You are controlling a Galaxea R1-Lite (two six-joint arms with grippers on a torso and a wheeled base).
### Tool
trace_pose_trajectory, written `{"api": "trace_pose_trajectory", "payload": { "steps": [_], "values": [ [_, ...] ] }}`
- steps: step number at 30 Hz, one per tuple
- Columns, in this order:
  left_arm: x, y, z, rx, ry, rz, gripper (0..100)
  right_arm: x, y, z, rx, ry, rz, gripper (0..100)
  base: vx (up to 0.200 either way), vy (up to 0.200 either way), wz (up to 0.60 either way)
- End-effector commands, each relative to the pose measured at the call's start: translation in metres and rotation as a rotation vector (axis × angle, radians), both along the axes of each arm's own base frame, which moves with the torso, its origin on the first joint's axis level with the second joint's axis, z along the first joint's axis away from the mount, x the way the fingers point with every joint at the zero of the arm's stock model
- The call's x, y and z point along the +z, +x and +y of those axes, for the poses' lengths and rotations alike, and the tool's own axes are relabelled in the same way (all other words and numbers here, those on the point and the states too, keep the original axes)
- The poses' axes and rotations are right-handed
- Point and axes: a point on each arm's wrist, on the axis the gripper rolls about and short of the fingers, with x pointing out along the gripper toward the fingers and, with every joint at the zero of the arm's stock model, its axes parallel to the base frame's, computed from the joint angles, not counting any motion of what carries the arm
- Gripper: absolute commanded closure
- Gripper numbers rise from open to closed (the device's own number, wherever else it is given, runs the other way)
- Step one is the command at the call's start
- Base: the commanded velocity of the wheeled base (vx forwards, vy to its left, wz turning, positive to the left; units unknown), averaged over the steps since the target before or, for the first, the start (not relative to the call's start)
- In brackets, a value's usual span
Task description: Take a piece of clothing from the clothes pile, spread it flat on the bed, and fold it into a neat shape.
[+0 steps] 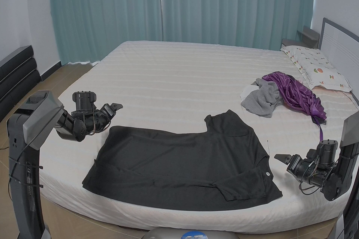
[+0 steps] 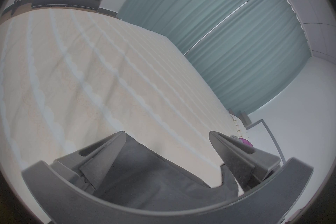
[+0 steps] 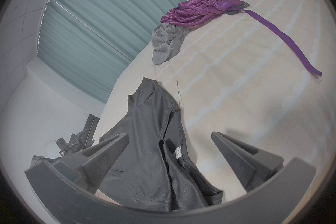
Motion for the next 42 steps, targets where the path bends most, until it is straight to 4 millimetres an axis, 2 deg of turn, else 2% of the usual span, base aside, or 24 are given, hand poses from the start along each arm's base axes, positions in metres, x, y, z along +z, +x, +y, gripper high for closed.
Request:
{"api": "trace_pose_trajectory", "payload": {
  "steps": [1, 6, 12, 21, 27, 42],
  "values": [
    [-0.029, 0.005, 0.008, 0.035, 0.009, 0.066, 0, -0.005, 0.000, 0.004, 0.018, 0.002, 0.019, 0, 0.000, 0.000, 0.00],
    [-0.006, -0.006, 0.009, 0.051, 0.005, 0.080, 0, -0.005, 0.000, 0.004, 0.009, 0.014, 0.024, 0, 0.000, 0.000, 0.00],
    [-0.003, -0.007, 0.011, 0.086, -0.043, 0.083, 0, -0.005, 0.000, 0.004, 0.008, 0.017, 0.027, 0, 0.000, 0.000, 0.00],
    [-0.004, -0.008, 0.014, 0.101, -0.039, 0.086, 0, -0.006, 0.000, 0.004, 0.010, 0.017, 0.028, 0, 0.000, 0.000, 0.00],
    [-0.009, -0.009, 0.015, 0.089, -0.040, 0.105, 0, -0.006, 0.000, 0.004, 0.010, 0.017, 0.030, 0, 0.200, 0.000, 0.00],
    [-0.021, -0.017, 0.014, 0.008, -0.035, 0.146, 0, -0.011, 0.000, 0.005, 0.011, 0.017, 0.047, 0, 0.000, 0.000, 0.00]
  ]
}}
